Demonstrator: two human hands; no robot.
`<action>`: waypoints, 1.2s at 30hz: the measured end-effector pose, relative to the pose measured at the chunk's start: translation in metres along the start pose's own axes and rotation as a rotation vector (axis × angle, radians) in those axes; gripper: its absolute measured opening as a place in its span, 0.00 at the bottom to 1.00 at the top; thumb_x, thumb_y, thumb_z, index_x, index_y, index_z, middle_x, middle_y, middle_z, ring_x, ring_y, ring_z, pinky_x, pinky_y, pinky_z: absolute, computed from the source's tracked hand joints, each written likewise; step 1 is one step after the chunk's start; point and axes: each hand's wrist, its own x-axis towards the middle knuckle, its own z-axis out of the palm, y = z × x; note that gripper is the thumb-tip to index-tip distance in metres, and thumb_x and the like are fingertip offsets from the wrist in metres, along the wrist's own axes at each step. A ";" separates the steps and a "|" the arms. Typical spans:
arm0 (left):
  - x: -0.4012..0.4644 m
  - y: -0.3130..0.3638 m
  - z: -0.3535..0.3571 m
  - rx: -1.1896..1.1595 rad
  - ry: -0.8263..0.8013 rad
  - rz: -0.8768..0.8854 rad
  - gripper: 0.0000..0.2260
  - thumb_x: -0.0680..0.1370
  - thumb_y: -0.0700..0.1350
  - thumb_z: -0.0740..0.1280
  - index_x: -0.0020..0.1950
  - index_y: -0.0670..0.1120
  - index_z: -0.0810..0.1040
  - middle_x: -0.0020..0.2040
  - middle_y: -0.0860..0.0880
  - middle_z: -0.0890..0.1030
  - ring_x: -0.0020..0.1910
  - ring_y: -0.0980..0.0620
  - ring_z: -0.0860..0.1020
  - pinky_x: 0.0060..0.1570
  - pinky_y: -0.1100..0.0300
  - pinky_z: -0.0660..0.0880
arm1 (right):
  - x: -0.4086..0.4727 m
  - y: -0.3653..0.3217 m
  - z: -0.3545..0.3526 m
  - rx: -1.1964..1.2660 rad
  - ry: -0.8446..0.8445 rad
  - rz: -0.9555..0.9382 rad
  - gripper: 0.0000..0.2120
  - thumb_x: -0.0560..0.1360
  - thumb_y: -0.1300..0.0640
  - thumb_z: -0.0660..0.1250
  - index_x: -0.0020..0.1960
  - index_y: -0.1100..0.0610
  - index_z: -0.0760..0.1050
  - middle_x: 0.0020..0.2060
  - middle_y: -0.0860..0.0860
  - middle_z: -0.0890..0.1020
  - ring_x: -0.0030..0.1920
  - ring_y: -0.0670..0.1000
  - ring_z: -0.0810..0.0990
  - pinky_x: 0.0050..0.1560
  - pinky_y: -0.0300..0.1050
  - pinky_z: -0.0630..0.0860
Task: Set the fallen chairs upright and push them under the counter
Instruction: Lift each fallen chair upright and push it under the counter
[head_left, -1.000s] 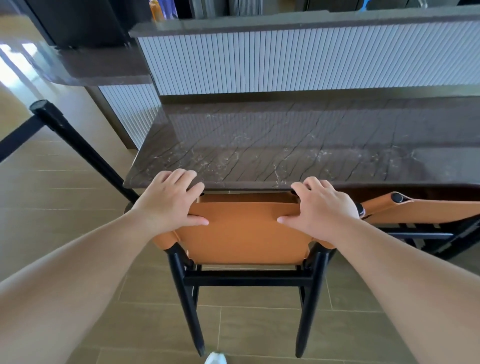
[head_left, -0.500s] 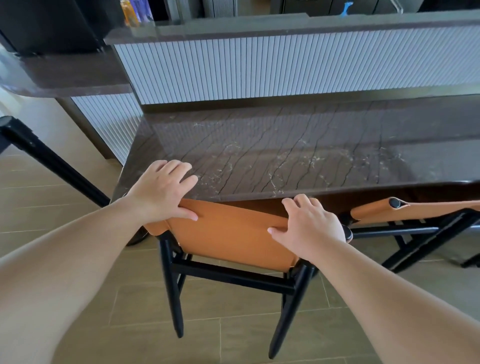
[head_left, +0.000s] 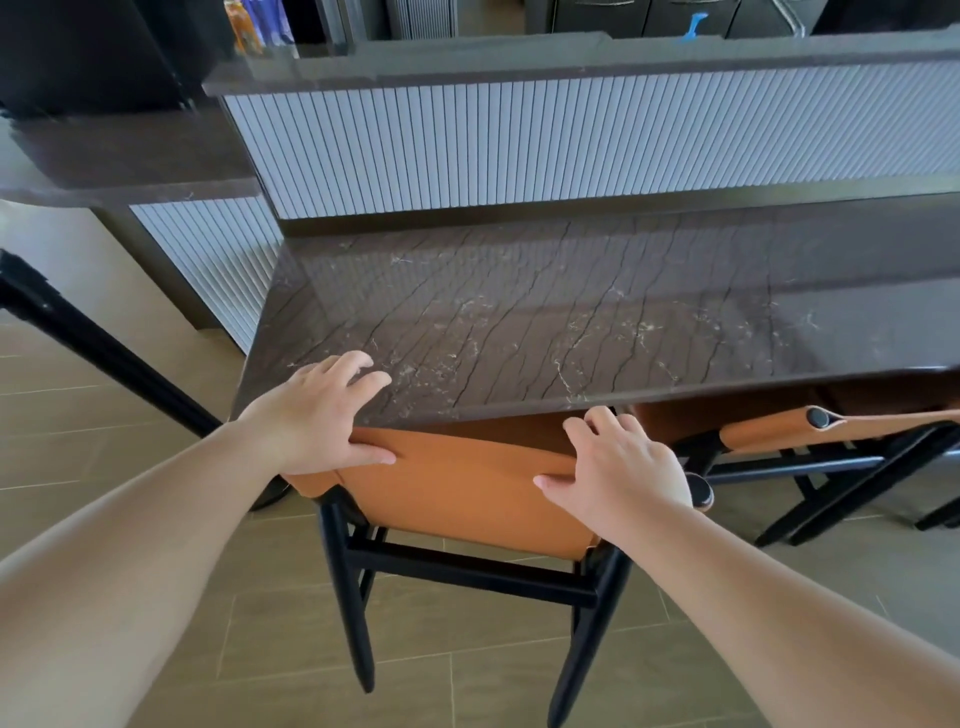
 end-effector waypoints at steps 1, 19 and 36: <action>0.000 0.000 0.002 -0.009 -0.003 -0.002 0.49 0.65 0.82 0.46 0.76 0.52 0.59 0.73 0.50 0.59 0.71 0.46 0.65 0.70 0.45 0.66 | 0.001 0.000 0.000 -0.002 0.003 0.002 0.28 0.71 0.28 0.58 0.61 0.47 0.69 0.57 0.47 0.71 0.57 0.52 0.71 0.43 0.47 0.73; 0.017 0.059 0.014 -0.190 0.126 -0.223 0.43 0.66 0.79 0.55 0.69 0.51 0.69 0.70 0.52 0.64 0.70 0.47 0.66 0.65 0.47 0.71 | 0.074 0.080 -0.013 -0.084 -0.049 -0.182 0.38 0.68 0.23 0.55 0.70 0.46 0.64 0.62 0.45 0.70 0.62 0.50 0.69 0.53 0.49 0.76; 0.059 0.116 0.002 -0.068 0.097 -0.253 0.41 0.69 0.77 0.55 0.71 0.50 0.67 0.77 0.44 0.57 0.75 0.44 0.58 0.73 0.42 0.59 | 0.102 0.148 -0.009 0.032 -0.120 -0.173 0.45 0.63 0.21 0.58 0.73 0.43 0.59 0.67 0.43 0.67 0.69 0.49 0.64 0.59 0.51 0.74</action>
